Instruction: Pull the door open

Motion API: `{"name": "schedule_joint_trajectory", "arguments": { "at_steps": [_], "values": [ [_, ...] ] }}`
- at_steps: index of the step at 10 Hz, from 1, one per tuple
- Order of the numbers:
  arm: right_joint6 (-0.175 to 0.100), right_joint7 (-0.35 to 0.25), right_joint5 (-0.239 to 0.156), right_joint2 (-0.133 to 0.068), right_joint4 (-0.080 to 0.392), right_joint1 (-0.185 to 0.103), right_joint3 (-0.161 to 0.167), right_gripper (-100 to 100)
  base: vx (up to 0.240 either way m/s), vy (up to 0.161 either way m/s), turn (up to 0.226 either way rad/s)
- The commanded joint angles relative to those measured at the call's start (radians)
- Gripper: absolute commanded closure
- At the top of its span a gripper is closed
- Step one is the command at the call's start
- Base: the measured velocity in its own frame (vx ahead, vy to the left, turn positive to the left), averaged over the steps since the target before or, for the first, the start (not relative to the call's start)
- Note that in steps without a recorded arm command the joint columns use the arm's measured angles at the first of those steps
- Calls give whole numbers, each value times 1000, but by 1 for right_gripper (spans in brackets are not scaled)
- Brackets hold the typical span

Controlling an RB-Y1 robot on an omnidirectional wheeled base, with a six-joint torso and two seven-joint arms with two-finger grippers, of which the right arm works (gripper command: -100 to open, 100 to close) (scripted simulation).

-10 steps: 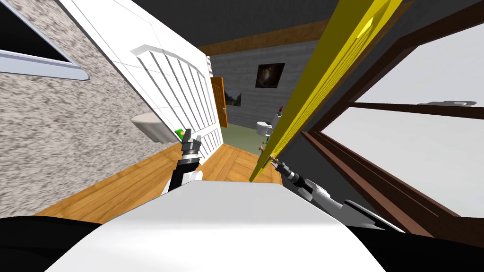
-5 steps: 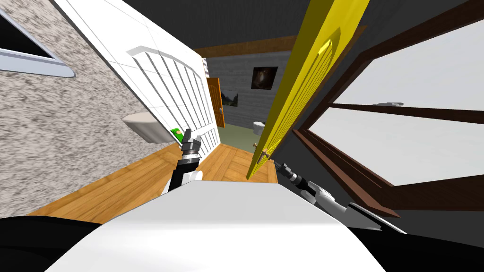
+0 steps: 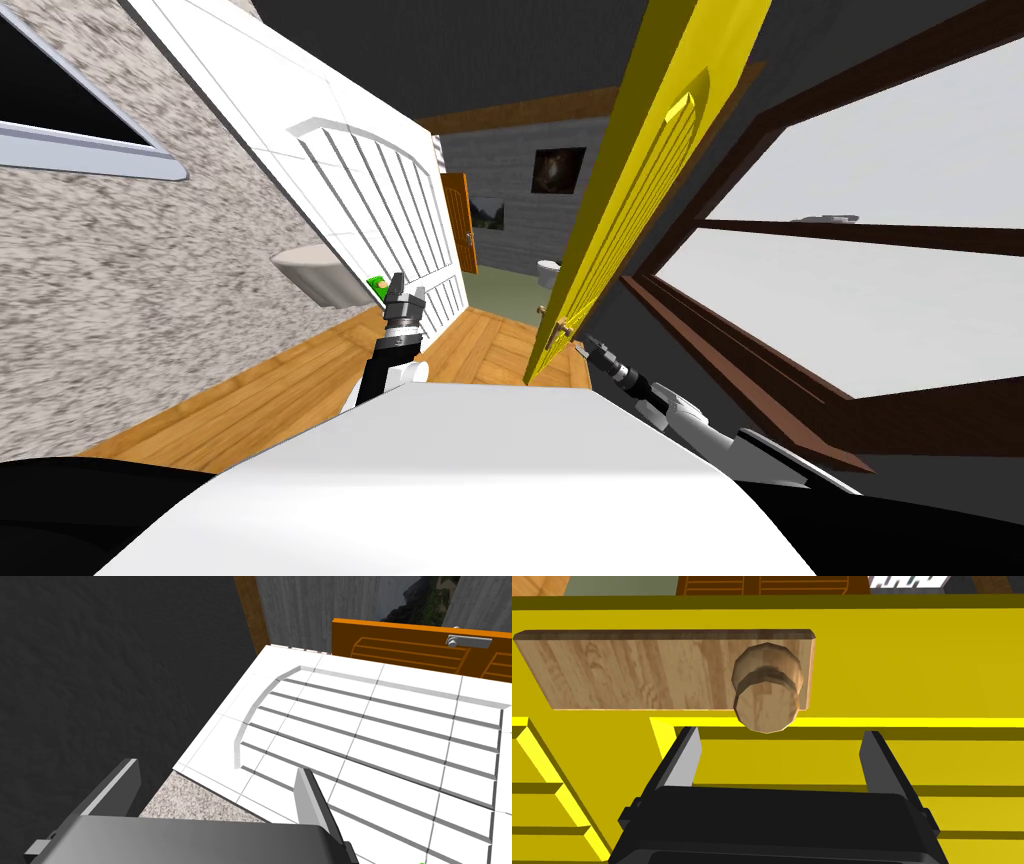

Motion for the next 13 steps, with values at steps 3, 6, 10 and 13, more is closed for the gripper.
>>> {"name": "schedule_joint_trajectory", "arguments": {
  "at_steps": [3,6,10,13],
  "values": [
    [11,-2,0,10,9,-12,-3,100,103,78,35],
    [11,-2,0,10,9,-12,-3,100,-26,-23,10],
    [-23,4,11,25,28,-16,9,100,-3,36,44],
    [-71,11,24,38,52,-19,21,100,-22,84,83]
  ]
}}
